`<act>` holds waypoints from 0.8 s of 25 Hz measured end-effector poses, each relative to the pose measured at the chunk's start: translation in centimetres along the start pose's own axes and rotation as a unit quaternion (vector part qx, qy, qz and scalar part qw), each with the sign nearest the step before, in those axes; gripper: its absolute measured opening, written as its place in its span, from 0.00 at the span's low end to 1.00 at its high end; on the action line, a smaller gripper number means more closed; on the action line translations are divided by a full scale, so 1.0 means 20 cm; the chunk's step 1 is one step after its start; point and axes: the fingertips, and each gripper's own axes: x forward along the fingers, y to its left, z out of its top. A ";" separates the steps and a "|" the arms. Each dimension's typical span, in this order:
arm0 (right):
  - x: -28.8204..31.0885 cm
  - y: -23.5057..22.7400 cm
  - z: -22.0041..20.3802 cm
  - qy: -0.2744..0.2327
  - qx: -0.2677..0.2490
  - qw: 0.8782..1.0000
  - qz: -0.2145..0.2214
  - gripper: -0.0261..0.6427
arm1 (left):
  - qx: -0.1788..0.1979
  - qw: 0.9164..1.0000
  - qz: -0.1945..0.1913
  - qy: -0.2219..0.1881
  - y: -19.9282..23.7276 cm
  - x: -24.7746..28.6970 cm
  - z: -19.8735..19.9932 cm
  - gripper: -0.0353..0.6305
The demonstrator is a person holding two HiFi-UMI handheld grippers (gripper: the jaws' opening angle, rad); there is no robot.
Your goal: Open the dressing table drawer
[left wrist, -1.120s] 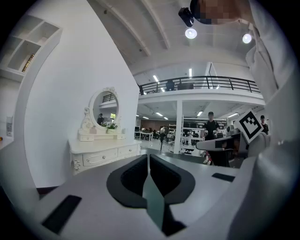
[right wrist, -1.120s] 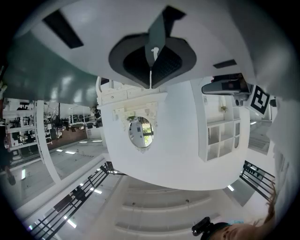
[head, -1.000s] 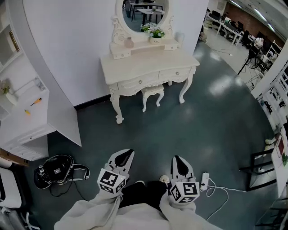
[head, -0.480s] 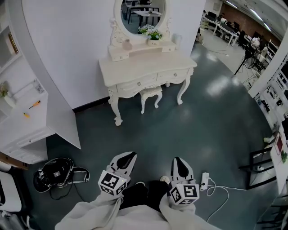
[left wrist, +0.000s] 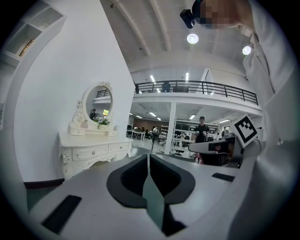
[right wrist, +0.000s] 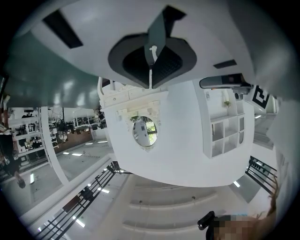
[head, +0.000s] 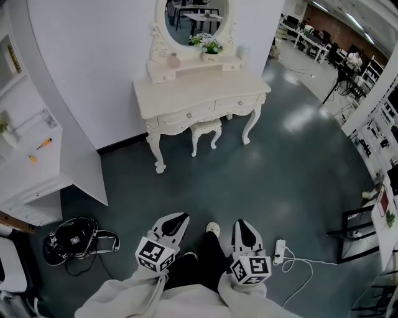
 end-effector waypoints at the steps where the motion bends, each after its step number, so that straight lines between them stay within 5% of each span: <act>1: 0.02 0.00 0.00 0.000 0.000 1.000 0.004 0.10 | -0.002 1.000 0.002 0.000 0.01 0.02 0.00 0.10; 20: 0.58 -0.41 0.24 0.007 0.002 1.000 0.009 0.10 | 0.009 1.000 0.012 -0.010 0.25 0.67 0.21 0.10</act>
